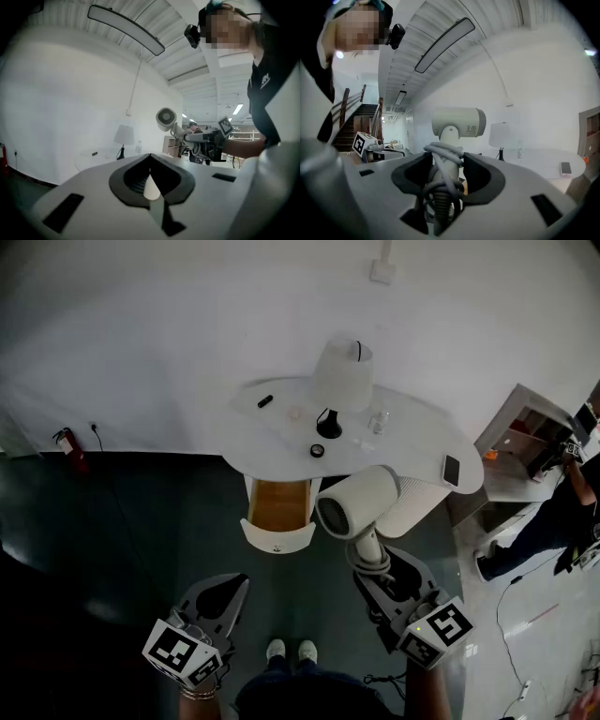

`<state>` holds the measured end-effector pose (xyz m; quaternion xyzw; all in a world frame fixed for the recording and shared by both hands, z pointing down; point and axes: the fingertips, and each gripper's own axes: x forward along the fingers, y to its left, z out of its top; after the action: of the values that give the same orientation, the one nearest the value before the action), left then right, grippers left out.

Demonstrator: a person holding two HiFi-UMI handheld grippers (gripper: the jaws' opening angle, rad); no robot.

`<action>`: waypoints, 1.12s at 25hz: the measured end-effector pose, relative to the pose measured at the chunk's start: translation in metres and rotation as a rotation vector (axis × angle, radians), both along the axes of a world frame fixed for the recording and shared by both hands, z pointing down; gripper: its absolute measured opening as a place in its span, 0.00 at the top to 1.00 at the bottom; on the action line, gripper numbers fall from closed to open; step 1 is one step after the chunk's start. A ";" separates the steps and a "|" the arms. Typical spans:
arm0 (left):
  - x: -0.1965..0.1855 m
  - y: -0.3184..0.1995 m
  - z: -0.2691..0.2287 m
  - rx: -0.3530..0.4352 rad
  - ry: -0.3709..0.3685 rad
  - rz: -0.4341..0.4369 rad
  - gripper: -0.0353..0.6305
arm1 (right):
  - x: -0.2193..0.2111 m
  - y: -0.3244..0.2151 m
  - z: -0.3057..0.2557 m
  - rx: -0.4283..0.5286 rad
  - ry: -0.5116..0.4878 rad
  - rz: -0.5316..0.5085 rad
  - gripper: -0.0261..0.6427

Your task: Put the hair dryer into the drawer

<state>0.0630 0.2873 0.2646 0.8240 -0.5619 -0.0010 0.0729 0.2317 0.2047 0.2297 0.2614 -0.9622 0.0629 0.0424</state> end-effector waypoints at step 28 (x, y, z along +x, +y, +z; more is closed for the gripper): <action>0.025 -0.006 0.007 -0.046 -0.005 0.018 0.92 | 0.010 -0.002 0.007 -0.057 -0.046 -0.032 0.63</action>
<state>0.0883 0.2814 0.2713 0.8271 -0.5545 0.0146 0.0905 0.2415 0.2023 0.2369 0.2429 -0.9649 0.0958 0.0286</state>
